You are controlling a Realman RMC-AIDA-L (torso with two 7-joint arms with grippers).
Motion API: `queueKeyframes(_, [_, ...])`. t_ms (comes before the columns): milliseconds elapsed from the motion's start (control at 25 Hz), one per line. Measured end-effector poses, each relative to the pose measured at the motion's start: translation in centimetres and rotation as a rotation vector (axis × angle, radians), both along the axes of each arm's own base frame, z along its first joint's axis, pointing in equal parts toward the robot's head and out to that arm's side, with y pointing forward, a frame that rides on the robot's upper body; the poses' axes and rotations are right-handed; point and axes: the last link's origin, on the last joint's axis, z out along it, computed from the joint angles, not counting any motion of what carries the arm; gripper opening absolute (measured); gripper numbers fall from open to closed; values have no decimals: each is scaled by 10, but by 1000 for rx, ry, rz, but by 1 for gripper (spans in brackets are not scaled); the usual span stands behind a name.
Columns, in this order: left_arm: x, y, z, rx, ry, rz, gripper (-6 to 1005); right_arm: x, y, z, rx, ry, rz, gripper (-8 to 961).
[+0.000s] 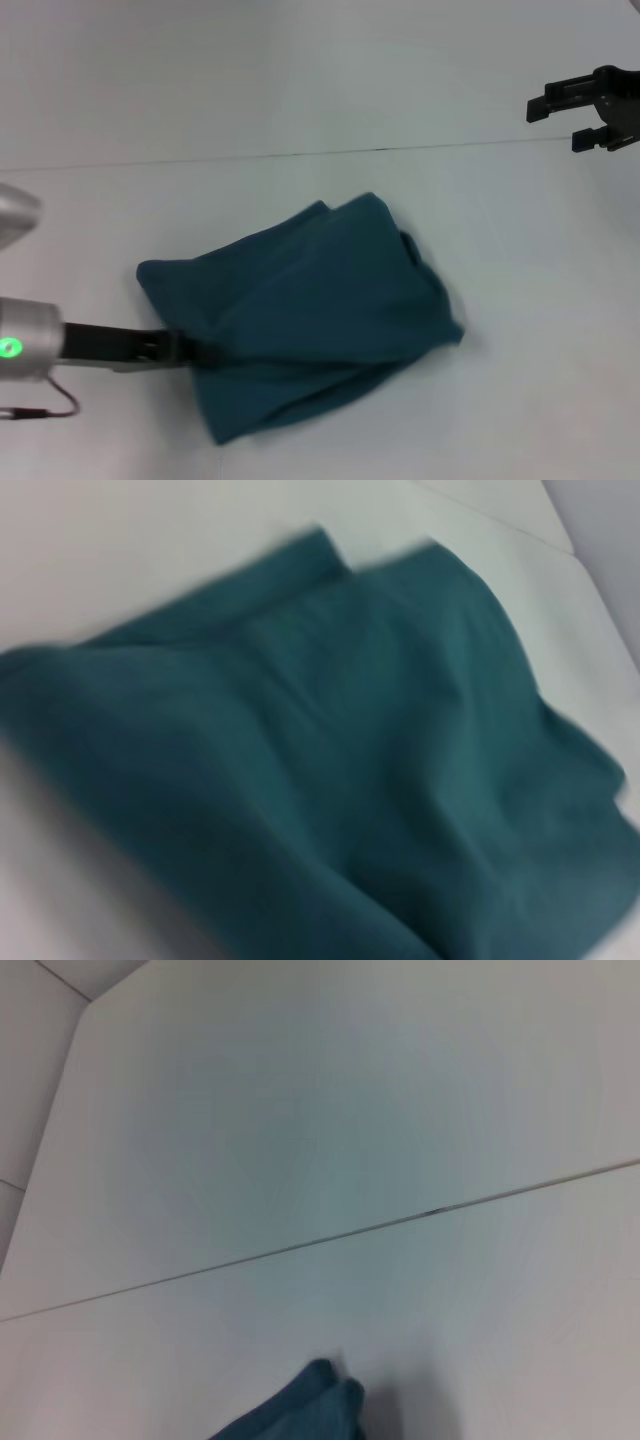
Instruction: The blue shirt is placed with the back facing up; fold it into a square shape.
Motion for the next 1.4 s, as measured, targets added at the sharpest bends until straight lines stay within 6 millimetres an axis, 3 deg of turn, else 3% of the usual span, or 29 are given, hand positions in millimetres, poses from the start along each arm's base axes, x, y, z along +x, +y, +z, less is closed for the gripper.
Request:
queueKeyframes(200, [-23,11,27,100,59,22,81,1,0,1,7,7,-3,940])
queueKeyframes(520, [-30,21,25,85,156,58,110,-3,1,0,4,11,5,941])
queueKeyframes(760, [-34,19,52,172,130,96,131,-1,0,0,3,11,0,940])
queueKeyframes(880, [-36,17,71,249,53,117,211,1,-1,-1,1,7,0,940])
queueKeyframes(1000, [-33,20,78,312,-10,114,292,1,-1,-2,-4,-4,19,940])
queueKeyframes(1160, [-25,39,68,378,9,39,423,3,-7,-16,-43,-44,145,941])
queueKeyframes(1400, [-16,72,39,452,150,-98,633,19,-41,-65,-77,-16,445,940])
